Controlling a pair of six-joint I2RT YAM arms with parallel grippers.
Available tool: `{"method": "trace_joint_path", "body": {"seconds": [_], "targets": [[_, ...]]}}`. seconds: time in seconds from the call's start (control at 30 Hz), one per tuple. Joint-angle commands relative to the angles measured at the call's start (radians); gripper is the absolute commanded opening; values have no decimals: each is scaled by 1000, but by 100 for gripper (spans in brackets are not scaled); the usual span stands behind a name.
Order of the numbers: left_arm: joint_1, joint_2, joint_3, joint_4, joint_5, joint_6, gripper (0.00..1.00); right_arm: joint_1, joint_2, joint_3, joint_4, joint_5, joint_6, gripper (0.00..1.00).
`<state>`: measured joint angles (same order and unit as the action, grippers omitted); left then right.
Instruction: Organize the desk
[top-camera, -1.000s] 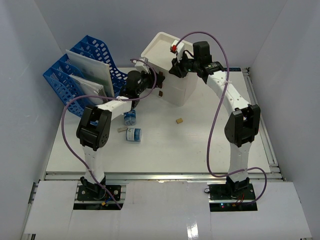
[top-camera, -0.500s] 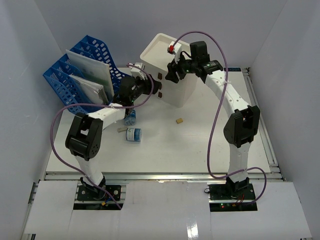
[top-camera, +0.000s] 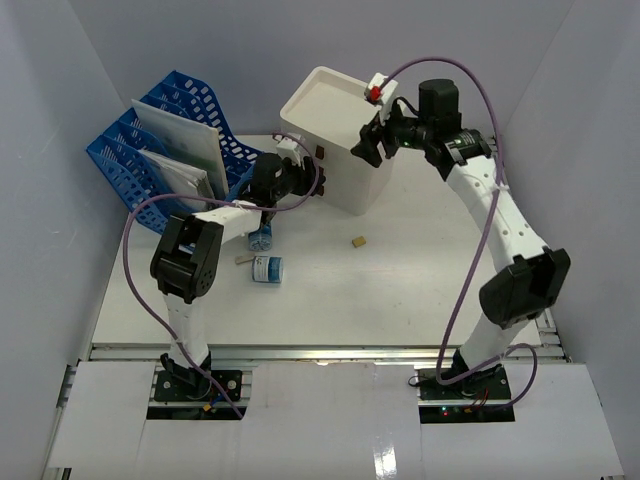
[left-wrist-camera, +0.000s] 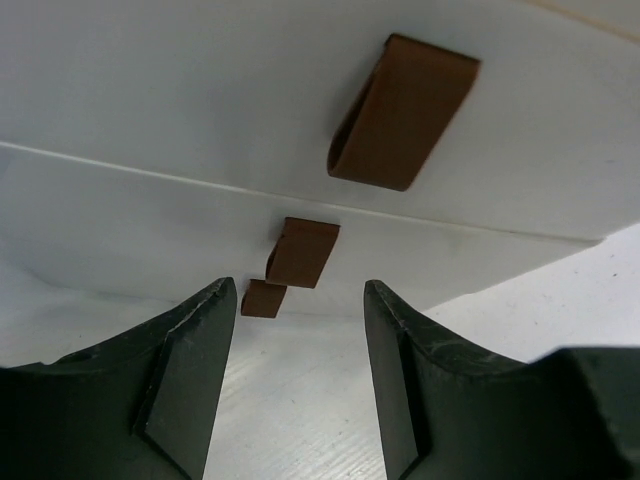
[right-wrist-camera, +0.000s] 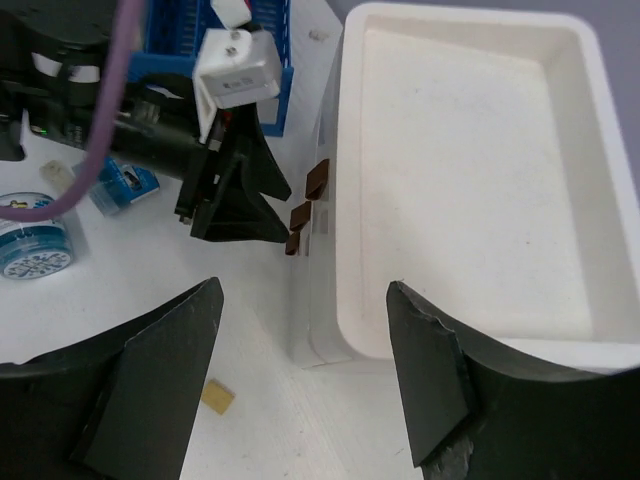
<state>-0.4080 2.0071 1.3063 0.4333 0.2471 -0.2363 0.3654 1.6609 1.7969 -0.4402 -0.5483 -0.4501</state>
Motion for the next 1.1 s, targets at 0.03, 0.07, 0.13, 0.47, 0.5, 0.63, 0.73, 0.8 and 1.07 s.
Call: {"method": "trace_joint_path", "body": {"seconds": [0.03, 0.07, 0.13, 0.47, 0.5, 0.63, 0.73, 0.8, 1.07], "targets": [[-2, 40, 91, -8, -8, 31, 61, -11, -215, -274, 132, -74, -49, 73], [-2, 47, 99, -8, -9, 31, 59, -12, -243, -316, 139, -78, -55, 73], [-2, 57, 107, -3, -7, 28, 54, -16, -287, -382, 148, -84, -66, 73], [-2, -18, -7, 91, -4, -7, 4, -39, -410, -583, 162, -99, -110, 74], [-2, -39, -32, 102, 0, -6, 0, -42, -415, -593, 161, -98, -110, 74], [-2, -158, -176, 155, 25, 1, 0, -49, -445, -648, 164, -84, -118, 74], [-2, -259, -270, 149, 40, 21, 0, -51, -461, -683, 155, -78, -121, 74], [-2, -325, -334, 141, 49, 27, 0, -50, -469, -699, 143, -81, -125, 74], [-1, -521, -502, 96, 83, 36, 1, -49, -452, -723, 32, -141, -172, 74]]}}
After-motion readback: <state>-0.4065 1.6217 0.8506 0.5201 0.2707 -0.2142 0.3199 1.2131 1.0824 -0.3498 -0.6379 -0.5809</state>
